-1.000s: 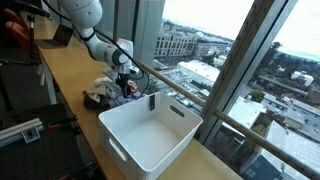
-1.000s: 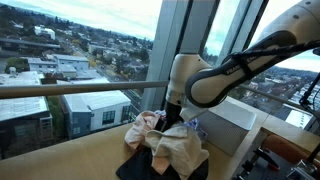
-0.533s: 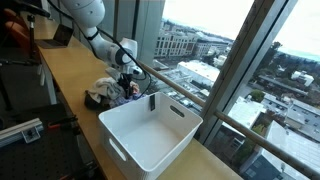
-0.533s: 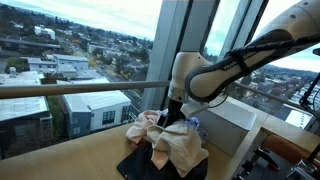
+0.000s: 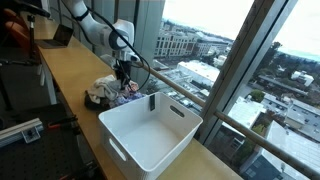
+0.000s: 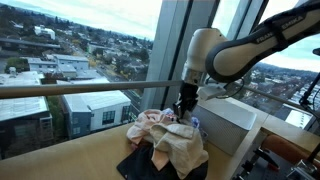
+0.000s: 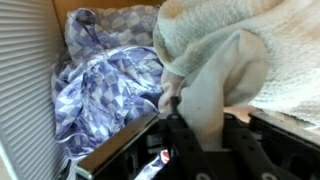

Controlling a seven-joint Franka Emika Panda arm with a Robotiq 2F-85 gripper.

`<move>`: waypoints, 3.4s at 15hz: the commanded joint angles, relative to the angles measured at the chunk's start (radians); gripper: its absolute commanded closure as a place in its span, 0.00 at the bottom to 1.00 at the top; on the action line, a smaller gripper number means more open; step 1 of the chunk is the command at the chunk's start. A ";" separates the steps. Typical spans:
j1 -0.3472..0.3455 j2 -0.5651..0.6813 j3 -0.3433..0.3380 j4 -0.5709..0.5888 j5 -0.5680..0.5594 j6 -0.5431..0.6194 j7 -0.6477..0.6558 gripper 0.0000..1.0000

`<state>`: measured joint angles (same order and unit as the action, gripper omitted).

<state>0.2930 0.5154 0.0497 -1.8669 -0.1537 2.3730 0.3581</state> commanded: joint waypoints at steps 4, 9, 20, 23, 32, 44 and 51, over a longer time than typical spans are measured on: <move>-0.033 -0.323 0.013 -0.200 0.020 -0.037 0.002 1.00; -0.105 -0.462 -0.010 -0.175 -0.053 -0.093 -0.008 0.99; -0.331 -0.407 -0.121 -0.078 -0.087 -0.066 -0.091 0.61; -0.333 -0.438 -0.122 -0.100 -0.093 -0.077 -0.087 0.40; -0.175 -0.468 0.051 -0.261 0.015 -0.028 -0.038 0.00; -0.013 -0.165 0.150 -0.241 0.065 0.088 -0.133 0.00; 0.020 0.017 0.109 -0.209 -0.008 0.123 -0.131 0.00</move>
<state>0.2738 0.4391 0.1804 -2.1028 -0.1411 2.4691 0.2260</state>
